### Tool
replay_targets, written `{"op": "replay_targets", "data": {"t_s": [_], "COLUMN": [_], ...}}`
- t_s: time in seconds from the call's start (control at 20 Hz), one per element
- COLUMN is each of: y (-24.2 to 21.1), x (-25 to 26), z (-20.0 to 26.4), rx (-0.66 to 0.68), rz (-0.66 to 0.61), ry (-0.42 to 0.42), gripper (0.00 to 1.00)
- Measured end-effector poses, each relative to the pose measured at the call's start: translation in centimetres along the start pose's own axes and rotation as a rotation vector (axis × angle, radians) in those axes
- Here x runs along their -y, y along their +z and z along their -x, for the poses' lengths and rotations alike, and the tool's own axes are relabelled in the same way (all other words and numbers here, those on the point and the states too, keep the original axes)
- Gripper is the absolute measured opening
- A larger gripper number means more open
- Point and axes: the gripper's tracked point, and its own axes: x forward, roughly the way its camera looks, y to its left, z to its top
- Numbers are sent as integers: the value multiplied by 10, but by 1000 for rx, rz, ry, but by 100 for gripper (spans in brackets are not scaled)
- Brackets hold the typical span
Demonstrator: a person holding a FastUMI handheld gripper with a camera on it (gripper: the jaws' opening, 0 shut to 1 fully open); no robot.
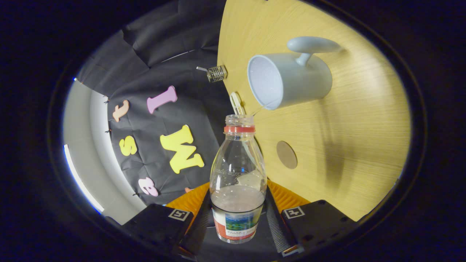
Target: Take the bottle from table, then pour the juice into the cup, finally place the bottle on the coaster
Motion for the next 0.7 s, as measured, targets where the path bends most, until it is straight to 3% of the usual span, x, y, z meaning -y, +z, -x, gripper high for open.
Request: {"op": "replay_targets", "data": {"t_s": [0.7], "y": [11], "x": [-25], "z": [-2], "rx": [-10], "rz": [-133], "ry": [33], "gripper": [78]}}
